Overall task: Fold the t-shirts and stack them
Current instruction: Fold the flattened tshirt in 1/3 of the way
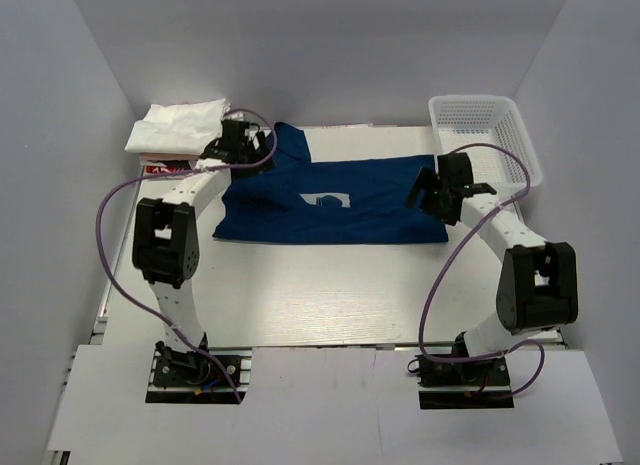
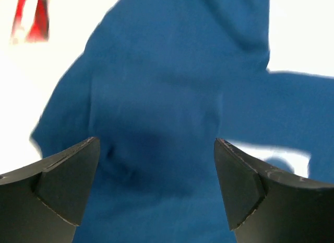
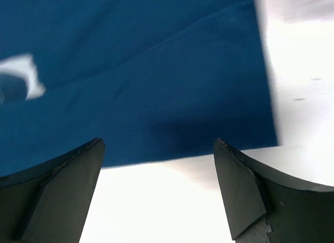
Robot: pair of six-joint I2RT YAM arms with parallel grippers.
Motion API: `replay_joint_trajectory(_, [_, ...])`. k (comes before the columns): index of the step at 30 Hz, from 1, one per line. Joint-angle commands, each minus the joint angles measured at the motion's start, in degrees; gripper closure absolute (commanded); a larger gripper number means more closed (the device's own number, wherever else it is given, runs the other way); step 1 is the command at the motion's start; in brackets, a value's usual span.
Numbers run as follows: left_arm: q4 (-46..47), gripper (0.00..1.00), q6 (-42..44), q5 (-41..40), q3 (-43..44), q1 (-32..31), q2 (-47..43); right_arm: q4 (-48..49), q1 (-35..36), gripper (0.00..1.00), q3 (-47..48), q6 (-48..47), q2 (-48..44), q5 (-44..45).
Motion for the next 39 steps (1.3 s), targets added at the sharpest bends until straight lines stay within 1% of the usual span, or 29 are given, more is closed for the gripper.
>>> replay_joint_trajectory(1, [3.0,0.0,-2.01,1.76,-9.55,0.01,-9.77,6.0,3.04,0.1,-2.8,-2.95,-2.15,-5.17])
replay_joint_trajectory(2, [4.32,0.0,-2.7,2.56,-12.19,0.01,-12.39,7.05,3.57,0.1,-3.41,-3.74,-0.85,-7.17])
replay_joint_trajectory(3, [5.55,0.0,-4.19,3.35,-14.56,0.01,-13.29,7.23,3.93,0.1,-3.16,-3.75,-0.05,-7.27])
replay_joint_trajectory(4, [7.83,0.0,-4.73,5.27,-18.68,0.01,-13.82,7.32,4.28,0.1,-2.72,-3.92,0.48,-7.28])
replay_joint_trajectory(6, [9.25,0.0,-5.44,5.29,-23.09,0.01,-13.83,7.41,4.81,0.1,-2.02,-3.75,4.16,-6.93])
replay_joint_trajectory(9, [12.5,0.0,-5.44,5.29,-25.48,0.01,-9.98,6.36,4.9,0.1,-0.18,-2.7,8.81,-6.4])
replay_joint_trajectory(13, [7.68,0.0,-7.19,6.0,-23.55,1.15,-6.19,7.41,4.81,0.1,-2.27,-1.38,10.5,-3.94])
replay_joint_trajectory(14, [7.68,0.0,-7.19,6.0,-25.29,1.15,-6.18,5.15,4.81,0.1,-2.45,-1.64,10.76,-3.5])
replay_joint_trajectory(15, [7.07,0.0,-7.89,5.47,-26.35,1.15,-6.18,4.43,5.16,0.1,-2.54,-1.9,11.29,-1.23])
replay_joint_trajectory(18, [6.01,0.0,-9.91,6.16,-31.97,1.15,-9.25,3.8,5.16,0.1,-6.22,-1.82,9.81,-1.21])
replay_joint_trajectory(19, [6.01,0.0,-11.22,6.95,-33.9,1.15,-10.56,3.81,5.25,0.1,-9.71,-1.55,9.37,-1.65])
replay_joint_trajectory(20, [6.53,0.0,-12.11,7.48,-38.01,1.15,-13.88,3.89,5.42,0.1,-10.88,-1.38,7.97,-1.65])
replay_joint_trajectory(21, [6.53,0.0,-12.9,8.27,-39.97,0.63,-15.74,3.72,5.6,0.1,-12.11,-0.85,7.35,-1.74])
replay_joint_trajectory(23, [5.75,0.0,-14.57,7.76,-44.79,-0.07,-19.87,2.84,6.03,0.1,-17.8,0.29,3.48,-2.97])
replay_joint_trajectory(24, [5.74,0.0,-14.58,7.75,-46.56,-0.08,-22.07,2.15,6.47,0.1,-19.05,0.21,2.34,-3.23])
replay_joint_trajectory(25, [6.44,0.0,-14.58,9.32,-48.32,-0.08,-26.35,1.09,7.09,0.1,-22.02,1.51,-2.02,-2.45])
replay_joint_trajectory(26, [6.45,0.0,-14.58,10.99,-51.82,-0.08,-28.48,0.3,7.96,0.1,-24.66,1.96,-3.46,-1.75])
replay_joint_trajectory(27, [6.36,0.0,-14.58,12.48,-53.16,-0.08,-30.59,-2.49,8.58,0.1,-26.43,2.14,-4.6,-1.65])
replay_joint_trajectory(28, [5.31,0.0,-14.58,12.5,-55.17,-0.08,-34.7,-3.48,9.37,0.1,-27.4,3.97,-8.88,-1.04])
replay_joint_trajectory(29, [4.08,0.0,-15.27,13.02,-55.98,-0.08,-36.57,-4.36,9.9,0.1,-29.67,4.25,-10.4,-1.47])
replay_joint_trajectory(30, [1.72,0.0,-15.28,14.77,-56.68,-0.08,-38.51,-6.28,11.47,0.1,-30.13,4.6,-13.2,-2.52])
replay_joint_trajectory(31, [0.57,0.0,-15.8,14.78,-57.21,-0.6,-40.44,-6.73,12.1,0.1,-30.57,4.95,-15.84,-2.79])
replay_joint_trajectory(32, [-1.1,0.0,-15.81,16.79,-57.22,-0.61,-44.37,-8.13,13.06,0.1,-30.4,4.6,-18.13,-3.84])
replay_joint_trajectory(33, [-1.81,0.0,-15.81,17.33,-57.22,-0.61,-46.07,-8.58,13.07,0.1,-29.97,4.43,-19.28,-3.85])
replay_joint_trajectory(34, [-1.82,0.0,-15.81,17.33,-55.65,-0.61,-47.48,-8.67,14.46,0.1,-29.44,3.56,-20.42,-3.5])
replay_joint_trajectory(36, [-2.52,0.0,-13.71,18.82,-53.1,-0.61,-48.98,-7.45,15.09,0.1,-27.15,1.44,-23.85,-2.62])
replay_joint_trajectory(37, [-2.0,0.0,-12.31,21.26,-49.43,-0.61,-48.46,-5.7,15.27,0.1,-26.28,-0.91,-24.64,-2.62])
replay_joint_trajectory(38, [-1.99,0.0,-11.16,22.07,-46.96,-0.61,-47.41,-4.81,15.18,0.1,-25.75,-1.54,-25.87,-2.97])
replay_joint_trajectory(39, [-2.69,0.0,-11.15,22.08,-42.06,-1.22,-46.1,-2.8,15.18,0.1,-25.66,-2.25,-26.23,-2.88])
